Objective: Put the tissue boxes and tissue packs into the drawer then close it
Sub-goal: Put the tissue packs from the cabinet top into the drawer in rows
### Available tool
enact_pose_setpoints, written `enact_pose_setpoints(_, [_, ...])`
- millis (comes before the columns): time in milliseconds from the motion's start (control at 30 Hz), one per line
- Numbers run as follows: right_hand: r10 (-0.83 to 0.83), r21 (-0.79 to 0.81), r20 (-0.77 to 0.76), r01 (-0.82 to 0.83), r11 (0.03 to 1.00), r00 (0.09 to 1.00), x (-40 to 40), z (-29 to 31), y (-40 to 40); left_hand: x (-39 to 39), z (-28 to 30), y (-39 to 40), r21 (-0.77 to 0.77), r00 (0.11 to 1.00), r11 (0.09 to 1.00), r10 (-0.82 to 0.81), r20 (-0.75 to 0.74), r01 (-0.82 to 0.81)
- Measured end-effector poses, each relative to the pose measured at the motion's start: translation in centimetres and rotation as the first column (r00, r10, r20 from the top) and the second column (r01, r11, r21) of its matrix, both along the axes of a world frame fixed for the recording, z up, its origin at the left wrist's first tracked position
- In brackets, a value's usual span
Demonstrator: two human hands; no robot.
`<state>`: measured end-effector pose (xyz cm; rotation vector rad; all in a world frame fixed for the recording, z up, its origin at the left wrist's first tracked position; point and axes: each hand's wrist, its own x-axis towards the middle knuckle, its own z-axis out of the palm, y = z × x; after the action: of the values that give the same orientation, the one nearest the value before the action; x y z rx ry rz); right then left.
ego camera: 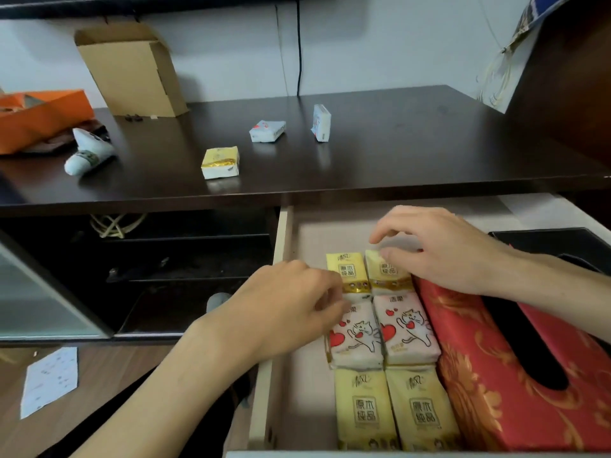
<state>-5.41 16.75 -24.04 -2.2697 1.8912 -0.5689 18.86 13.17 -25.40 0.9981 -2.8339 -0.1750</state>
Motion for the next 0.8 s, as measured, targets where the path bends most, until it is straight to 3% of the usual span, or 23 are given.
enact_pose_setpoints(133, [0.020,-0.165,0.339,0.039,0.985,0.940,0.8,1.5,-3.2,1.6,2.0,-3.9,-0.043,0.917,0.979,0.168,-0.361,-0.197])
enact_pose_setpoints(233, [0.015,-0.213,0.395,0.076,0.974,0.919,1.9,2.2,-7.5,3.1,2.5,-8.5,-0.053,0.761,0.914,0.303,-0.574,-0.403])
enact_pose_setpoints(300, [-0.002,-0.206,0.380,0.087,0.975,0.925,2.8,2.3,-10.9,3.9,2.3,-11.7,-0.075,0.723,0.864,0.367,-0.586,-0.499])
enact_pose_setpoints(500, [-0.134,-0.257,0.240,0.196,0.946,0.961,3.7,2.4,-20.0,4.6,0.5,-16.8,-0.066,0.741,0.811,0.494,-0.455,-0.581])
enact_pose_setpoints(600, [-0.226,-0.206,0.188,0.263,0.942,0.956,2.5,3.6,-23.1,3.6,1.1,-17.4,-0.066,0.753,0.829,0.468,-0.463,-0.556])
enact_pose_setpoints(733, [-0.271,-0.138,-0.077,0.259,0.956,0.960,0.7,3.4,-24.2,1.4,1.8,-17.8,-0.021,0.782,0.871,0.430,-0.452,-0.491])
enact_pose_setpoints(800, [-0.316,-0.159,-0.104,0.298,0.941,0.943,0.0,2.9,-24.0,0.1,1.8,-17.8,-0.017,0.788,0.886,0.404,-0.465,-0.464])
